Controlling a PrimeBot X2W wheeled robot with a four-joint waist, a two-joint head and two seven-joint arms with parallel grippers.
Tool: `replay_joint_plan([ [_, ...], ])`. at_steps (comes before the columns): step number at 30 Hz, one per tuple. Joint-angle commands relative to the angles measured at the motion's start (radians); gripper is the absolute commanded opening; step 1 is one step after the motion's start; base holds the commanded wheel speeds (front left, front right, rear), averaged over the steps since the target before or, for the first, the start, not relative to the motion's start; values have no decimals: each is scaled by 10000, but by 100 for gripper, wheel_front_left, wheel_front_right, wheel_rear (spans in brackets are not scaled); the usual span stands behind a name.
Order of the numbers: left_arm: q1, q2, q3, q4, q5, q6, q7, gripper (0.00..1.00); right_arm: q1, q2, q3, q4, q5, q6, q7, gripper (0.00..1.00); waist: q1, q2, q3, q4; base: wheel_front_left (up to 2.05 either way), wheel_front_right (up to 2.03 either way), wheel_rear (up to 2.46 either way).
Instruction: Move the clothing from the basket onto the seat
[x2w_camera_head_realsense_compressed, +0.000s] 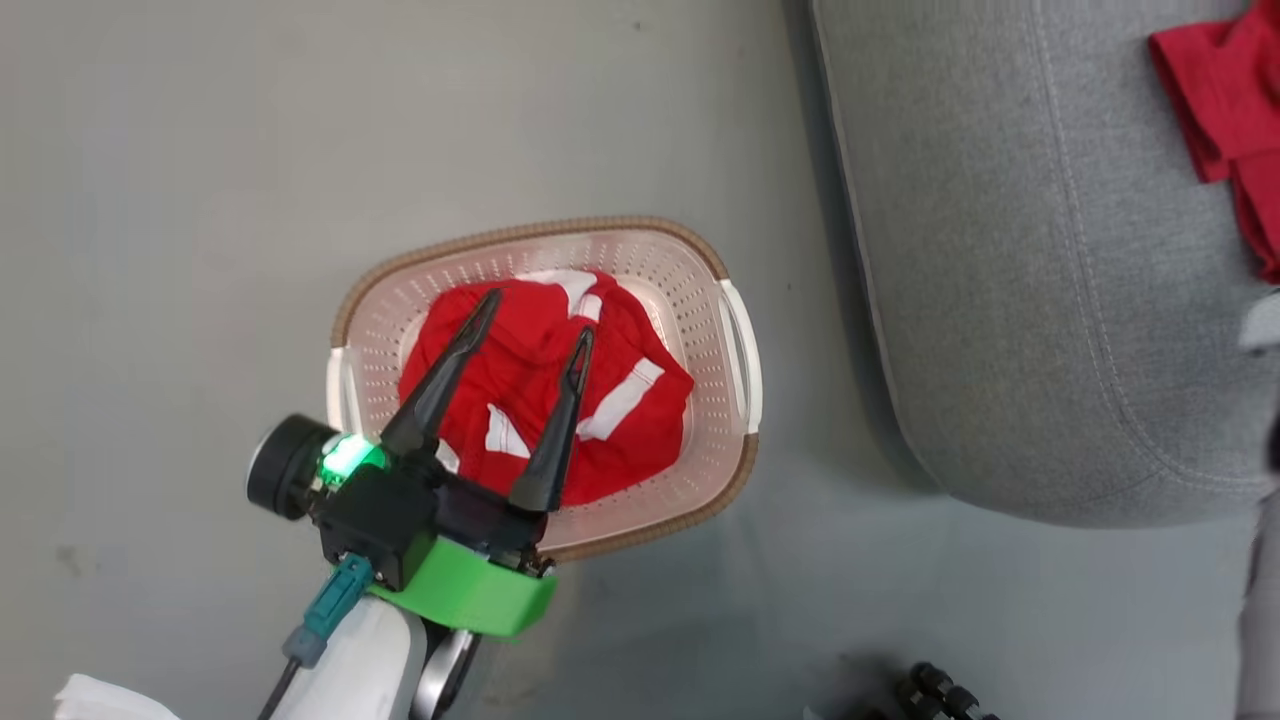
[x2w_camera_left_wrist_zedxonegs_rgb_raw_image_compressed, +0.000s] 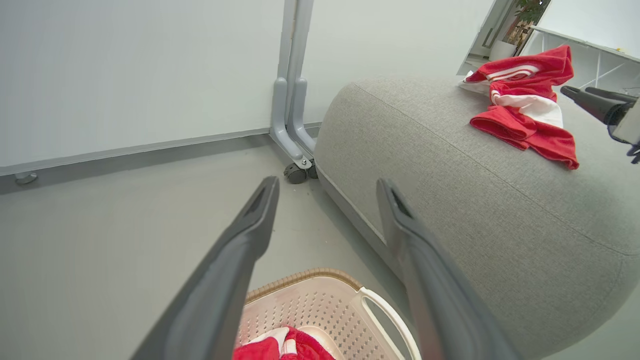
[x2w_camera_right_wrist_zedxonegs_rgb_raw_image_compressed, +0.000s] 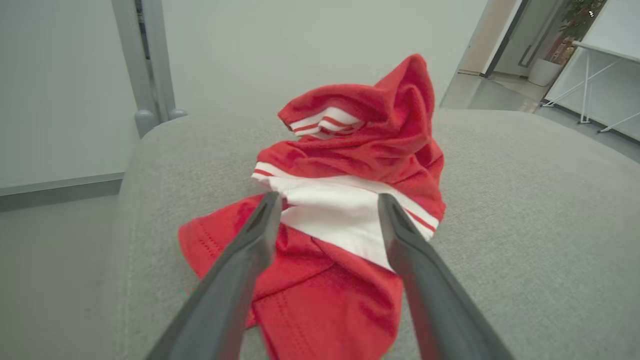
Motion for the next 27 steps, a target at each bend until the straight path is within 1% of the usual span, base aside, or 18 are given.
replay_joint_plan([
  [1,282,-156,170,255,-116,-20,5,100,487,146,355,-127,237,-3,-3,100,0,0,-1127,429,0,0,0],
  [5,786,-694,831,998,-348,40,4,100,1740,462,1781,-426,699,-3,-3,100,0,0,-2257,832,0,0,0],
  [9,1310,-998,1281,1561,-562,-8,4,100,2752,610,3077,-572,1019,-3,-3,100,0,0,-3274,1310,0,0,0],
  [11,1537,-1045,1487,1860,-654,53,5,100,3214,592,3882,-636,811,-3,-1,100,0,0,-3727,1562,0,0,0],
  [14,1741,-1086,1622,2229,-688,72,2,100,3869,631,4629,-606,563,-8,-3,100,0,0,-4351,1957,0,0,0],
  [17,2038,-1087,1705,2302,-877,167,4,100,4464,766,5038,-648,578,-9,-3,100,0,0,-4924,2278,0,0,0],
  [20,2431,-1088,1825,2331,-934,330,4,100,5061,900,5161,-933,705,-8,-3,100,0,0,-5452,2497,0,0,0],
  [22,2702,-1088,1961,2237,-817,511,4,100,5509,954,5184,-1244,842,-8,-3,100,0,0,-5834,2611,0,0,0],
  [25,3156,-1089,2181,1932,-702,773,4,100,6041,989,5172,-1865,1116,-8,-3,100,0,0,-6103,2671,0,0,0],
  [27,3400,-1090,2160,1833,-712,735,7,100,6408,998,4997,-2209,1371,-8,-3,100,0,0,-6241,2706,0,0,0],
])
